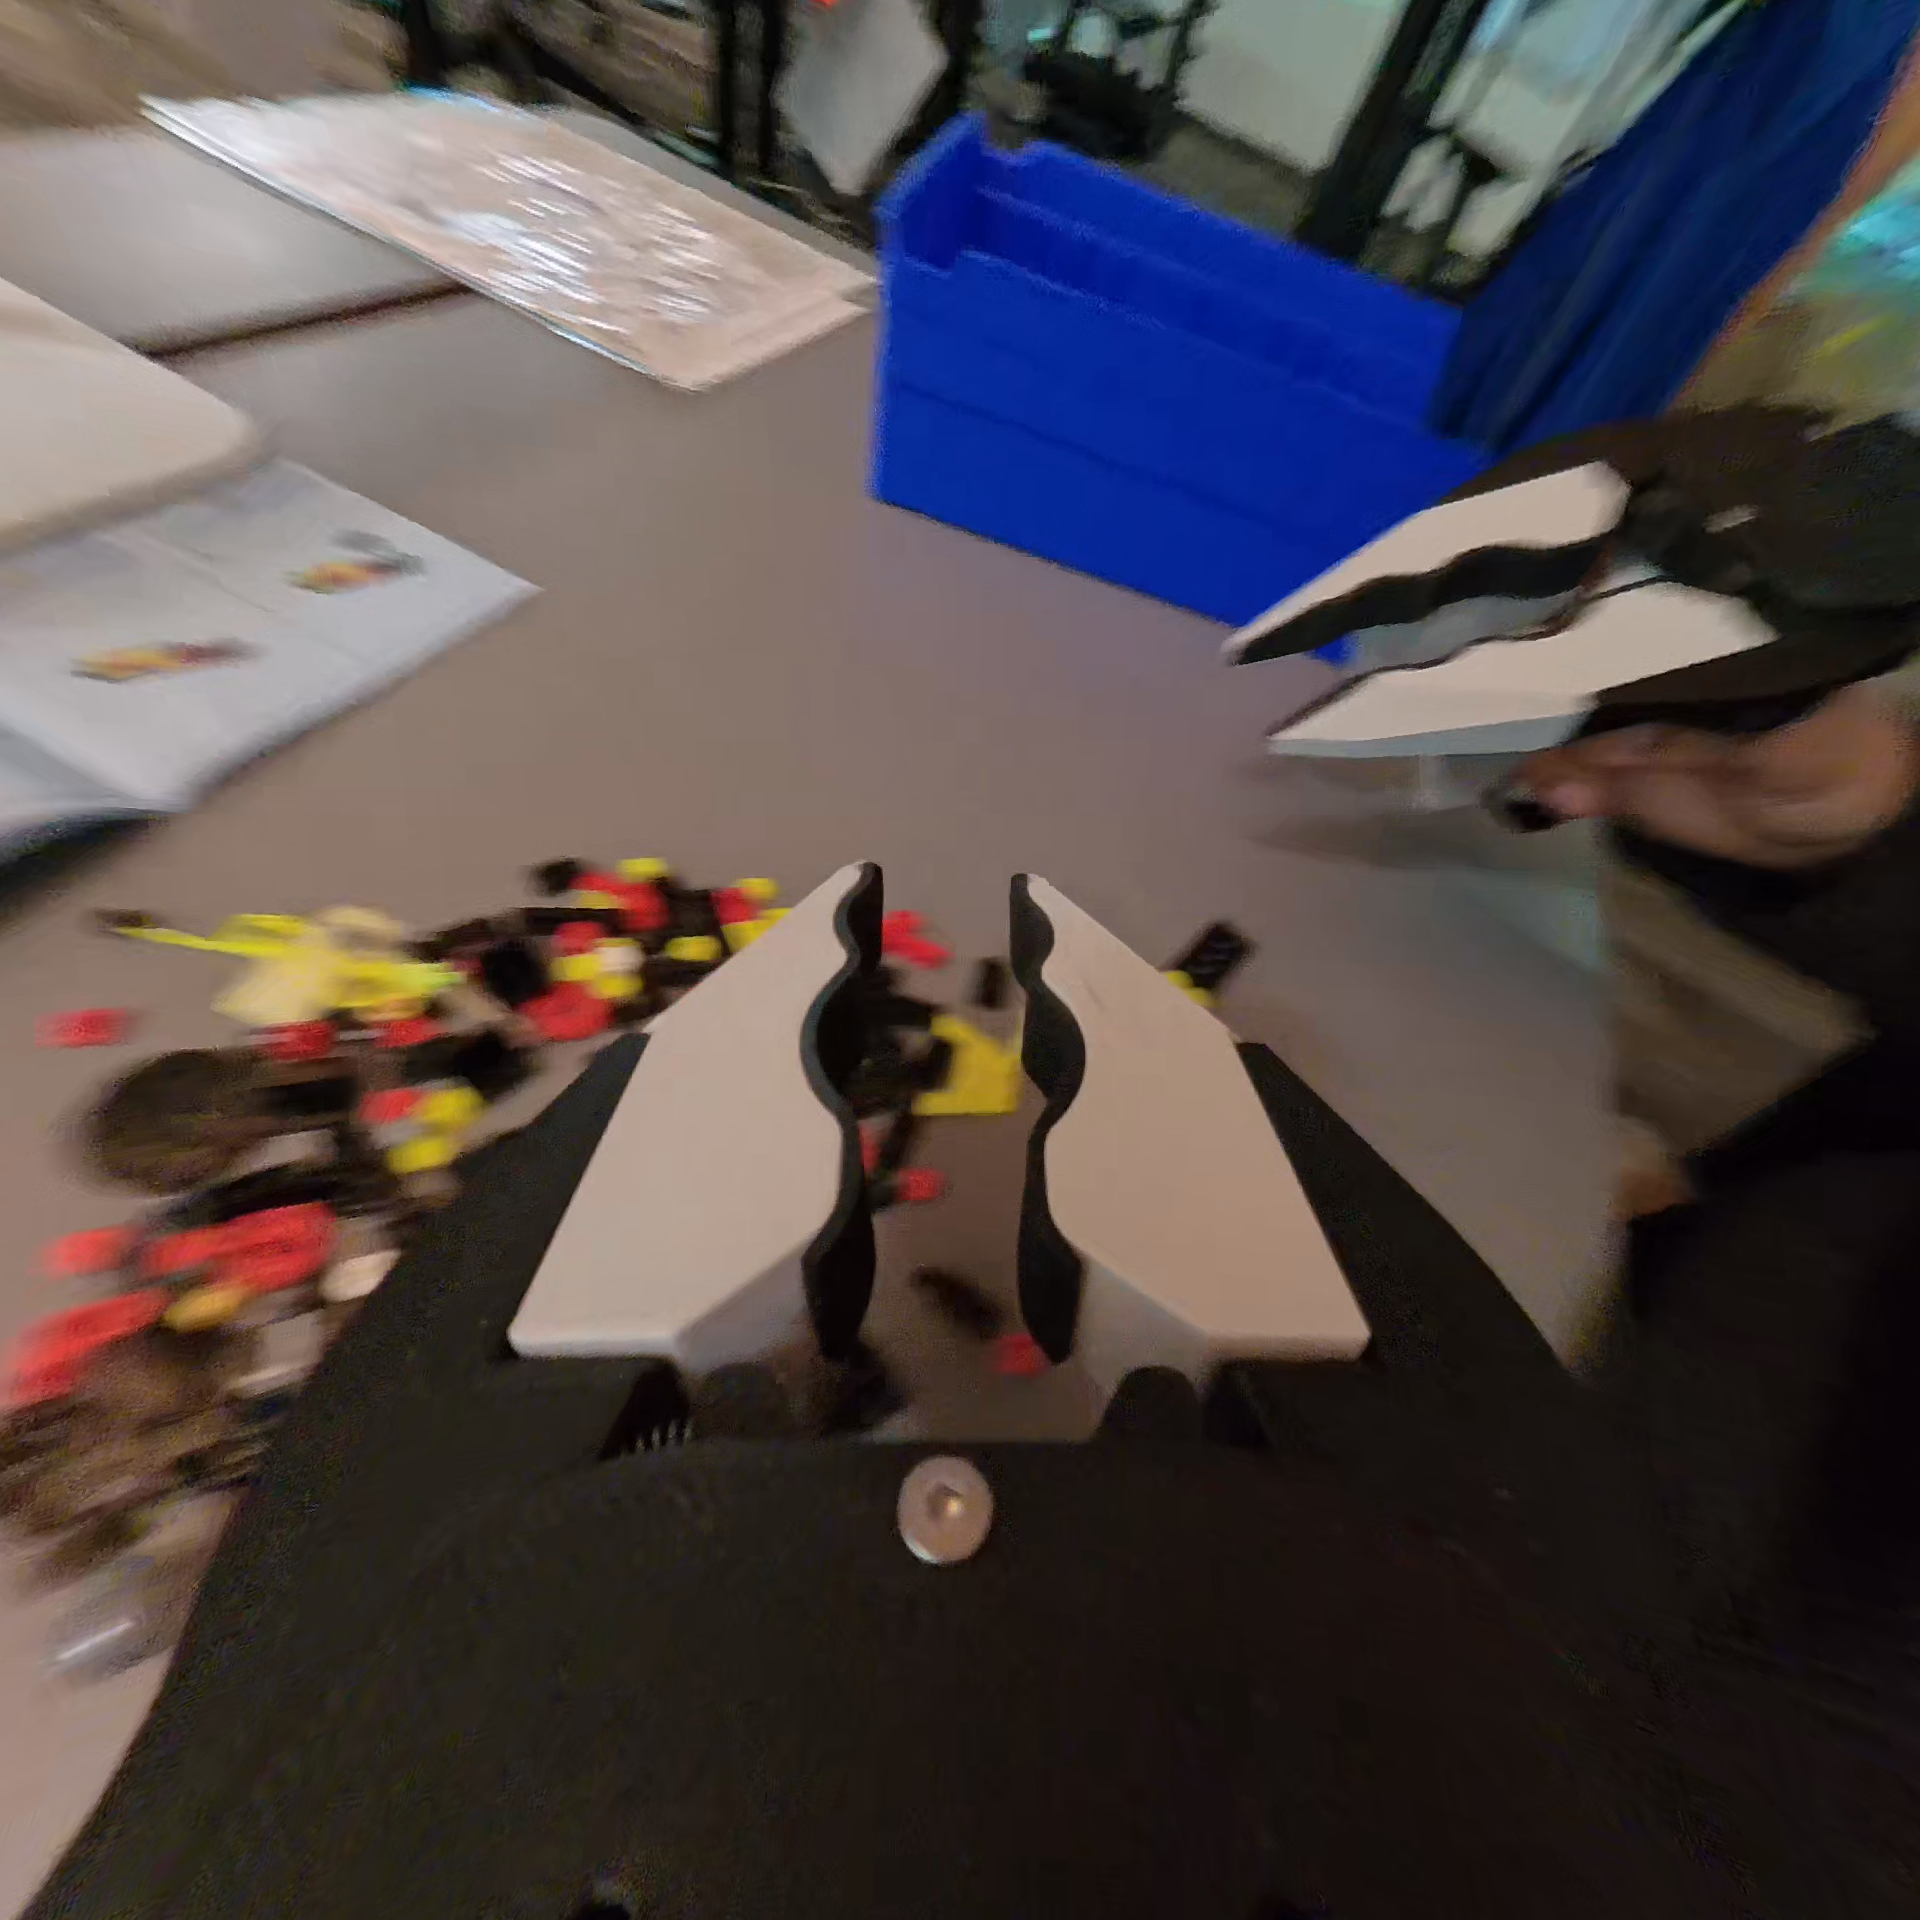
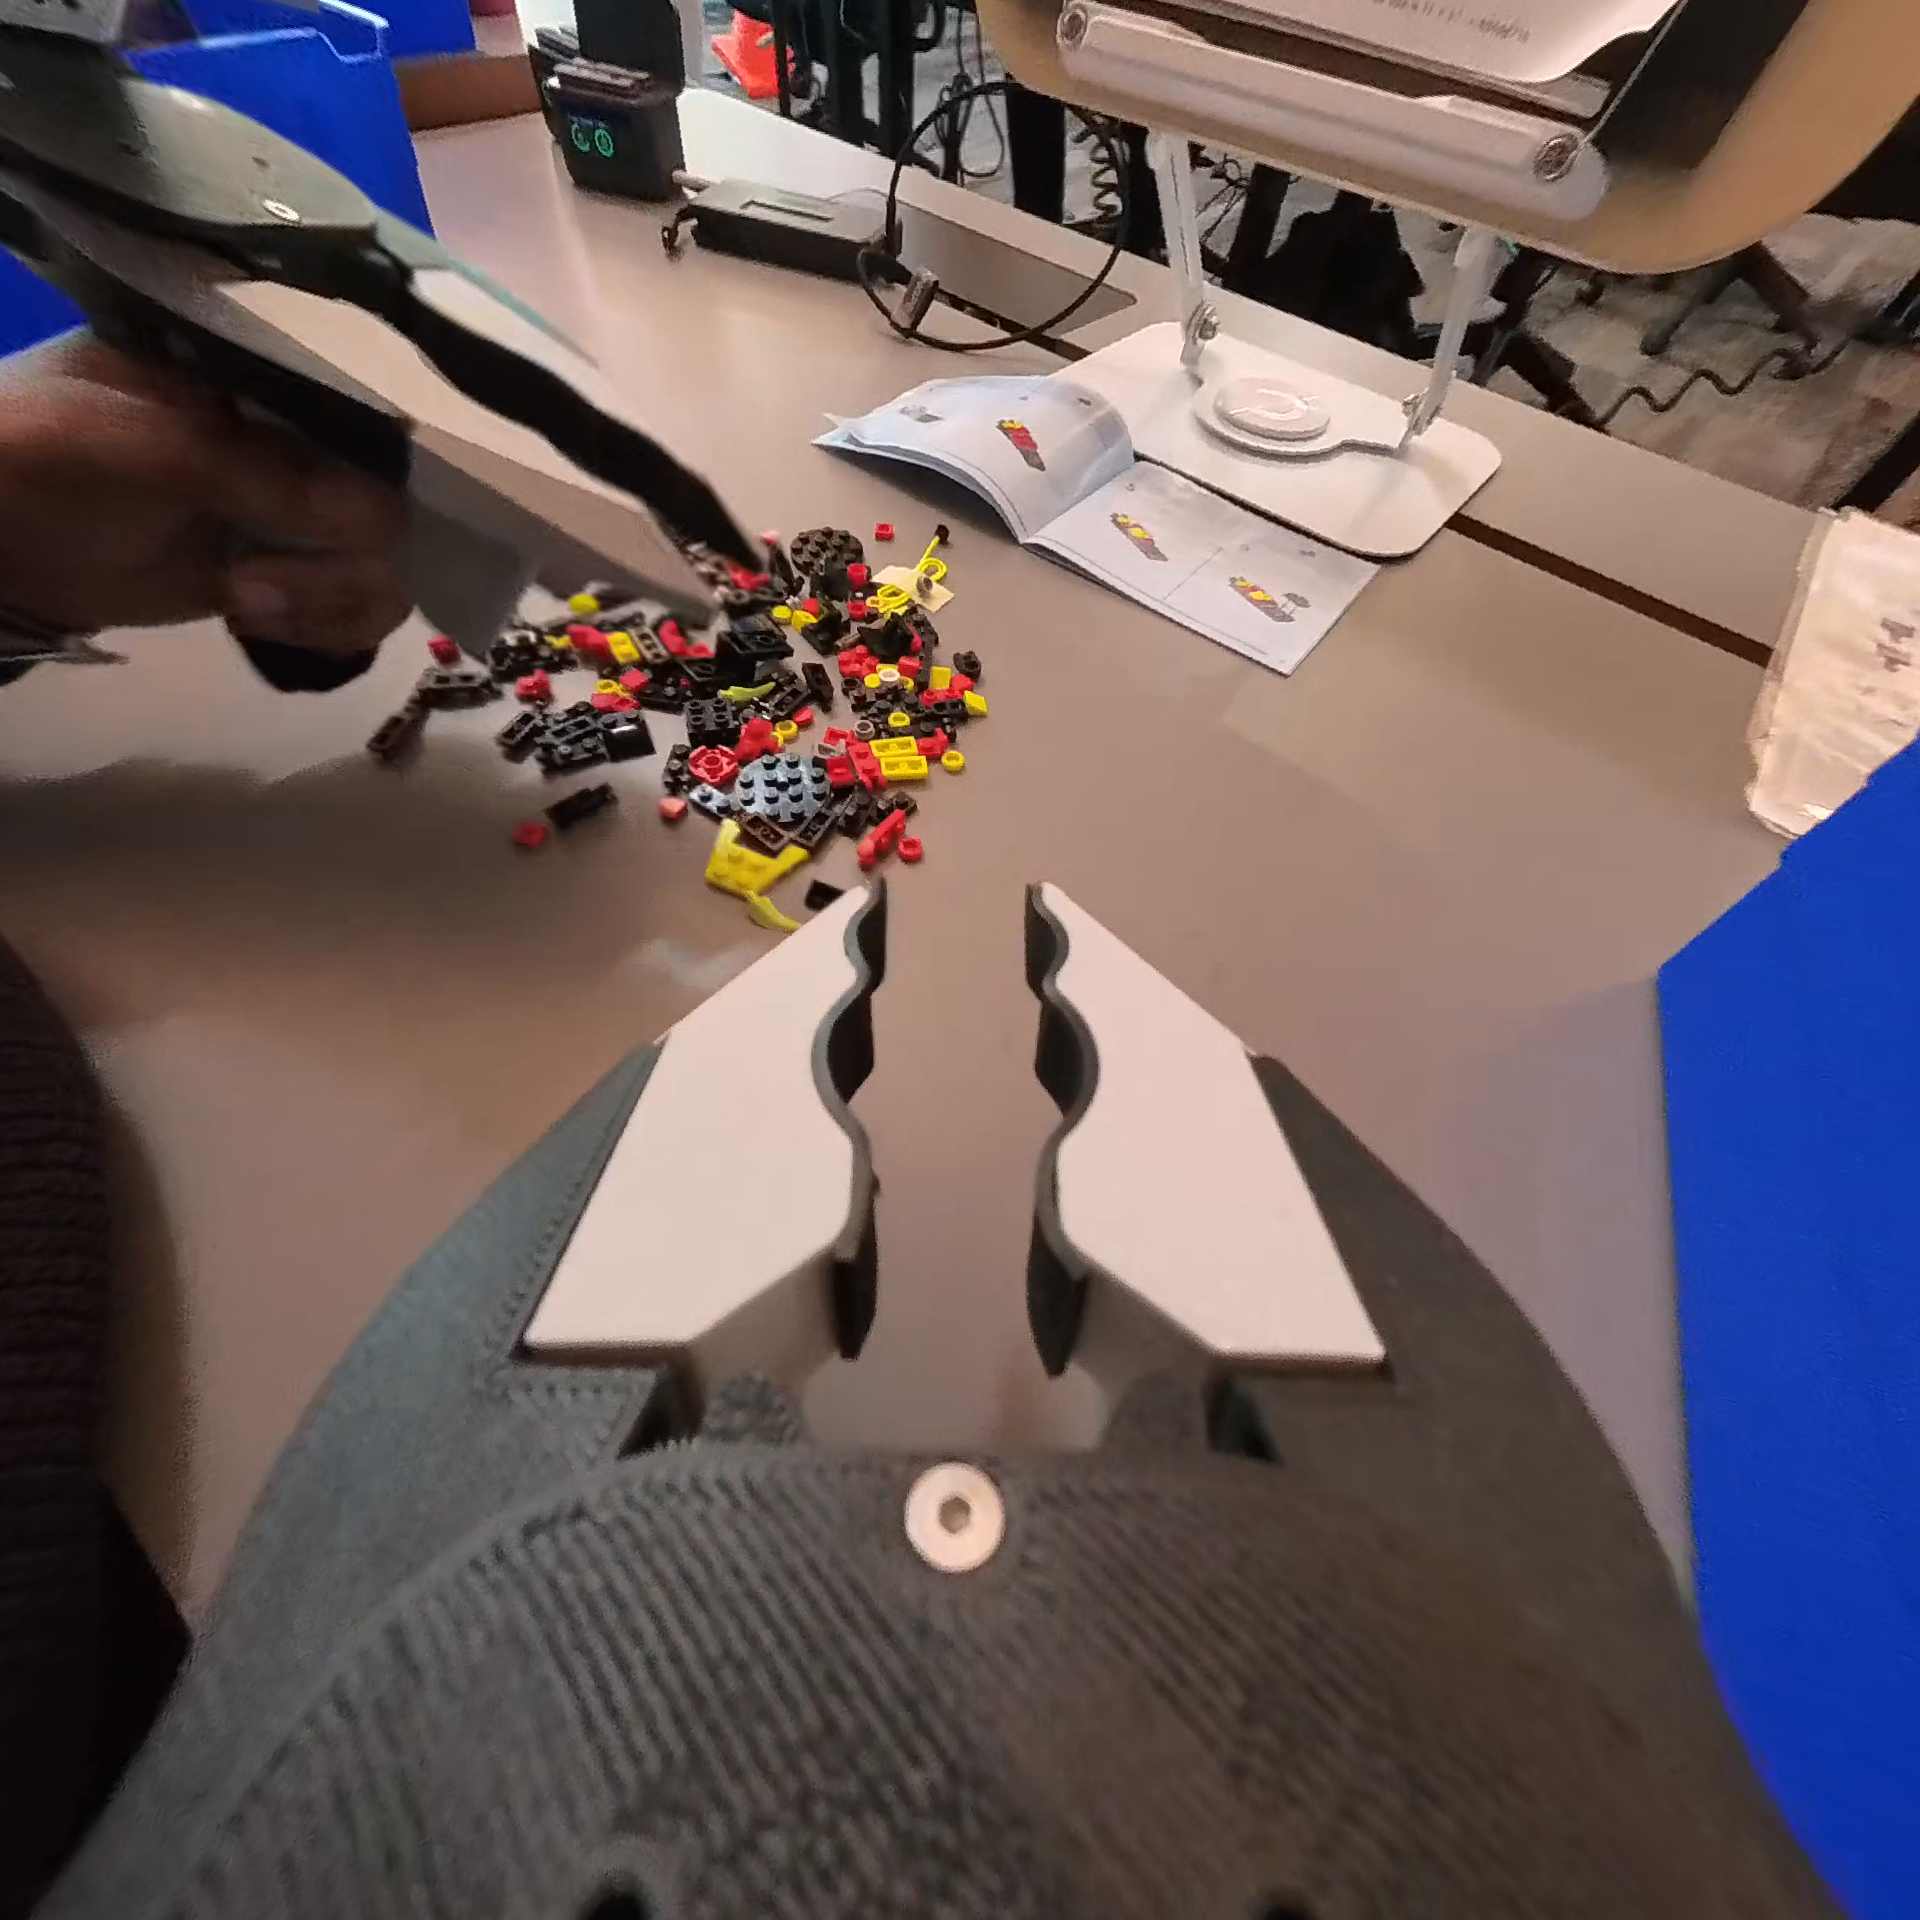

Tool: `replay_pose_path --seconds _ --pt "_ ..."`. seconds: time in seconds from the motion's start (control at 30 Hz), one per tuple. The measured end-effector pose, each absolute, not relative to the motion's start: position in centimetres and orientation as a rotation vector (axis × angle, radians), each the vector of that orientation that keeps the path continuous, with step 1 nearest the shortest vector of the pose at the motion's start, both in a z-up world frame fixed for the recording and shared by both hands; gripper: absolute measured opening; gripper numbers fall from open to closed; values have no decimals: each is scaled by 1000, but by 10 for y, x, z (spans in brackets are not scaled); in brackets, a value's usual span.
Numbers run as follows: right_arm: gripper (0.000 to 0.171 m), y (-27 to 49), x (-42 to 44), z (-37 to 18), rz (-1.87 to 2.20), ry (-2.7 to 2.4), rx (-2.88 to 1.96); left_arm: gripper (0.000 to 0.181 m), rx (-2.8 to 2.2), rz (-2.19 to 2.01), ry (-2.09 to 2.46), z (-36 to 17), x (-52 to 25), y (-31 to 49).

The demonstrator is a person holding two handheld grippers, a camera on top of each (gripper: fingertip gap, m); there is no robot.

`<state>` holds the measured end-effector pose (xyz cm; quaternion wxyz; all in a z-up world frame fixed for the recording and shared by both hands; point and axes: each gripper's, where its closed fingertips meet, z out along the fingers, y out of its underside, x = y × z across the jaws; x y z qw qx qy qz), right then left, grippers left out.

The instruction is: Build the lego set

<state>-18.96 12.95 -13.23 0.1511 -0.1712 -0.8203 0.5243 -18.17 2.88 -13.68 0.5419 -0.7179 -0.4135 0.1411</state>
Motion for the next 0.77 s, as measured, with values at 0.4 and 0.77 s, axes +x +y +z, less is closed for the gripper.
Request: replay_pose_path --seconds 0.4,0.77 --pt "28 127 -185 -140 1526 -2442 -539 0 -1723 366 -1078 -147 -191 -37" --pt "26 126 -185 -146 1523 -2480 -563 0 -2047 150 -851 -187 -153 11"
